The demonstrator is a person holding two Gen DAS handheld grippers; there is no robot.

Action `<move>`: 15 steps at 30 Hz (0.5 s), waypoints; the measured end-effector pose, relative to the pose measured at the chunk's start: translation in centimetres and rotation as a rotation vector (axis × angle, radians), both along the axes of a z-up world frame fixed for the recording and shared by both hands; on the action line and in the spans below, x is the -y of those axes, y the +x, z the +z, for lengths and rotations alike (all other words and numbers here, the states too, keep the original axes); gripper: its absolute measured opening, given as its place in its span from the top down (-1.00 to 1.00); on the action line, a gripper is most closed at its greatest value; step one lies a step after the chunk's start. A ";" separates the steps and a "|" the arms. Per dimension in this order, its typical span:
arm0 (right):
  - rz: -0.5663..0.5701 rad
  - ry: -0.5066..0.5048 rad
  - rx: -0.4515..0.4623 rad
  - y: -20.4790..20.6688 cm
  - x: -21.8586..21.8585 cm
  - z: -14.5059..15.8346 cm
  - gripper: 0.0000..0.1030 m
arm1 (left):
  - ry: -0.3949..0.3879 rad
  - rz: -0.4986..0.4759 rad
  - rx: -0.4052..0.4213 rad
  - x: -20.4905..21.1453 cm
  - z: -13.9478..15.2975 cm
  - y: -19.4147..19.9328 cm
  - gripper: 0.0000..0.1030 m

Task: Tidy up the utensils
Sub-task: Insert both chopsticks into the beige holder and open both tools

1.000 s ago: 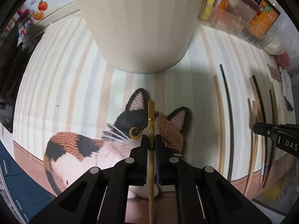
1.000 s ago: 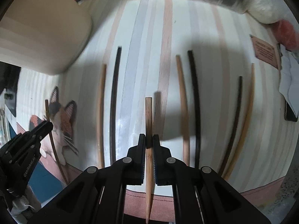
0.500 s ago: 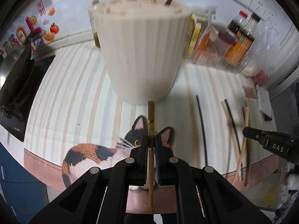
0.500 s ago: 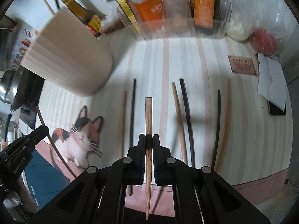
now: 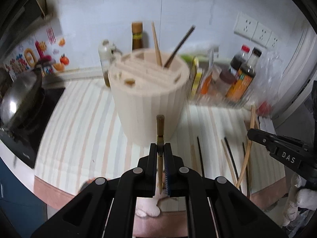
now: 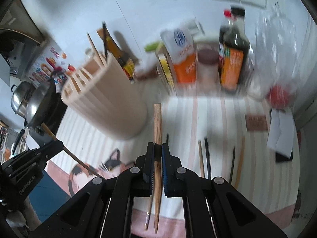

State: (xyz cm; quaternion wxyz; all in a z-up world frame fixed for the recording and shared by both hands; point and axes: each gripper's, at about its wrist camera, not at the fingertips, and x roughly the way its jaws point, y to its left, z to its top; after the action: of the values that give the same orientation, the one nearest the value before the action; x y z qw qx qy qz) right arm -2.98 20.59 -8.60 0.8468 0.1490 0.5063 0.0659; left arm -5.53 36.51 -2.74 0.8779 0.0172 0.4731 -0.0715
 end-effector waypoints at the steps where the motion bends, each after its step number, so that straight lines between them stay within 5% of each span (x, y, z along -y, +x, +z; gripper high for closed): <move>1: -0.004 -0.001 0.024 0.3 -0.1 0.8 0.87 | -0.007 -0.001 0.015 0.0 0.7 0.1 0.92; 6: -0.018 0.026 0.104 1.9 0.1 4.3 0.87 | -0.007 -0.013 0.056 -0.1 4.9 0.4 0.92; 15: -0.032 0.084 0.279 5.2 1.1 13.3 0.87 | -0.147 -0.047 0.184 0.4 13.6 2.5 0.92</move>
State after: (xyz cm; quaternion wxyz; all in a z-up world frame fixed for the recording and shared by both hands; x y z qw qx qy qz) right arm 2.20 19.48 4.68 0.9029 0.1818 0.3780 0.0938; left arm -3.03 36.15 10.82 0.9147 -0.0298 0.3832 -0.1248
